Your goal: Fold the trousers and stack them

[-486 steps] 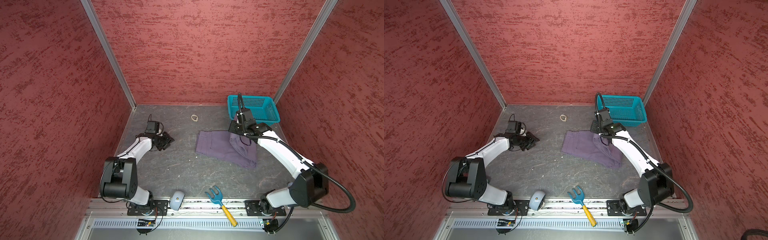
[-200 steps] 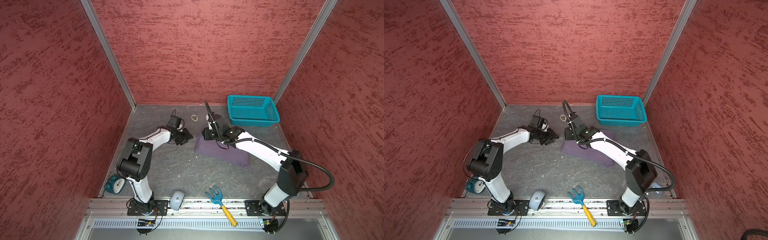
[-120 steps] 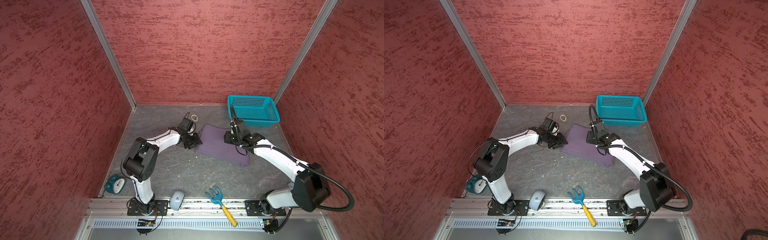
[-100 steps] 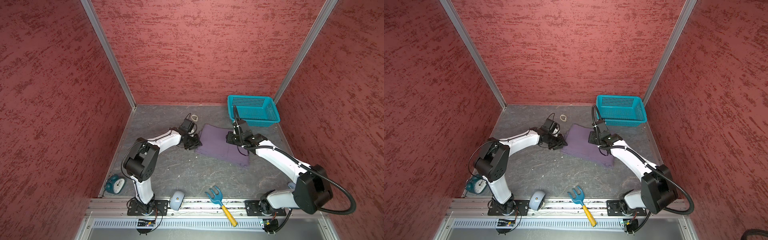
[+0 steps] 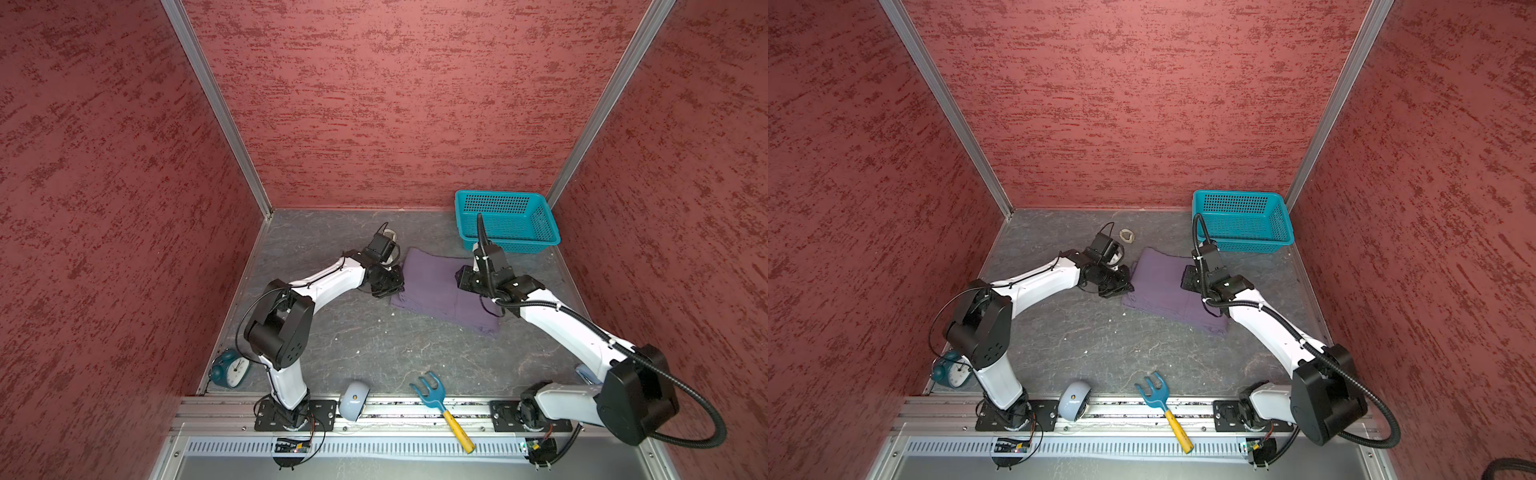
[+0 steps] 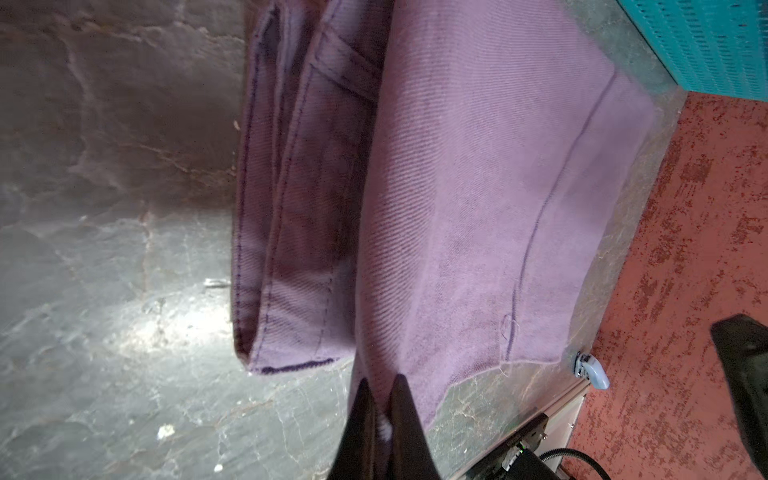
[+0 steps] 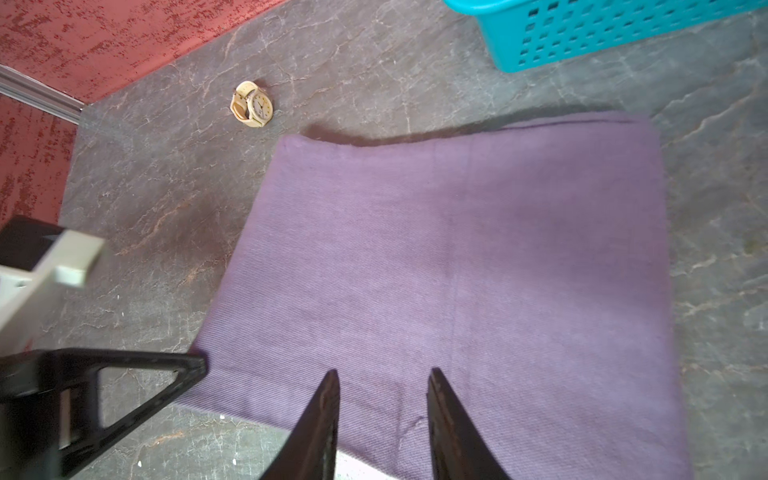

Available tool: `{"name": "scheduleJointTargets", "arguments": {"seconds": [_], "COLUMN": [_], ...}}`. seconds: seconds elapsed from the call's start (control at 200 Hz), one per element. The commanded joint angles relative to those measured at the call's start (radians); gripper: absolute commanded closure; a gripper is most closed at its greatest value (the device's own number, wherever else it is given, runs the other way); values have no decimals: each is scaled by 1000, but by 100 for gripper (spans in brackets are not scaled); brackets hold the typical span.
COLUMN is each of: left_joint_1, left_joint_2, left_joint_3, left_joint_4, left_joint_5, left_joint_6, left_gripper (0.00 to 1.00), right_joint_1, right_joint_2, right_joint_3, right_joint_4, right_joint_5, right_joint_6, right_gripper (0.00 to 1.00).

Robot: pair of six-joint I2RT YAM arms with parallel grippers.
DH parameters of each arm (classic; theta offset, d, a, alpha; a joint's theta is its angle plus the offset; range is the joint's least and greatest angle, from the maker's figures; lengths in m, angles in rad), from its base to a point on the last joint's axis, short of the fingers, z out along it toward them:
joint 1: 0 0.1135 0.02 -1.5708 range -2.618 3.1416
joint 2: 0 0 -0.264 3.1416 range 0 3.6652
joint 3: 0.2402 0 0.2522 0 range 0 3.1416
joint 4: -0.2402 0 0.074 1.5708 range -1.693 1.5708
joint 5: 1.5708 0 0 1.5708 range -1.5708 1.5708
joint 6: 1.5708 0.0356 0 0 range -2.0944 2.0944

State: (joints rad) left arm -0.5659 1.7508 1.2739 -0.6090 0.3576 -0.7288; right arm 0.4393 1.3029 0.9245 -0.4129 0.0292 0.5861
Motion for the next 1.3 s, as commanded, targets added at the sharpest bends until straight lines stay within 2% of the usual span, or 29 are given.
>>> {"name": "scheduleJointTargets", "arguments": {"seconds": [0.0,0.135,0.205,0.311,0.376,0.461,0.591,0.756,0.962,1.077,1.172,1.217,1.292], "left_joint_1": [-22,-39,-29,21,52,75,92,90,52,38,21,17,16], "left_joint_2": [-83,-110,-86,-54,-76,-131,-186,-124,-32,-1,29,39,50], "left_joint_3": [9,-74,-119,-176,-189,-136,-37,10,-47,-77,-73,-76,-77], "left_joint_4": [-65,-46,-43,0,26,-26,-75,-57,-28,24,19,20,19], "left_joint_5": [-21,-35,-51,-4,40,10,-67,-21,-11,18,20,25,36], "left_joint_6": [-8,-34,-41,-63,-70,-36,22,30,28,5,11,12,8], "left_gripper": [100,100,83,73,64,52,46,47,47,55,57,63,84], "right_joint_1": [-7,-7,-7,-9,-9,-8,-11,-11,-10,-9,-9,-9,-9], "right_joint_2": [-22,-11,-7,3,7,5,14,48,60,89,106,112,122], "right_joint_3": [-19,-40,-52,-58,-53,-55,-63,-45,-48,-56,-91,-107,-126], "right_joint_4": [42,61,76,77,64,51,58,71,46,32,45,52,54], "right_joint_5": [-16,-31,-37,-37,-32,-15,-12,-61,-38,-57,-87,-97,-100], "right_joint_6": [20,32,37,37,28,18,15,19,-4,-11,-3,1,7], "right_gripper": [64,64,64,64,64,63,62,63,59,62,63,63,63]}}
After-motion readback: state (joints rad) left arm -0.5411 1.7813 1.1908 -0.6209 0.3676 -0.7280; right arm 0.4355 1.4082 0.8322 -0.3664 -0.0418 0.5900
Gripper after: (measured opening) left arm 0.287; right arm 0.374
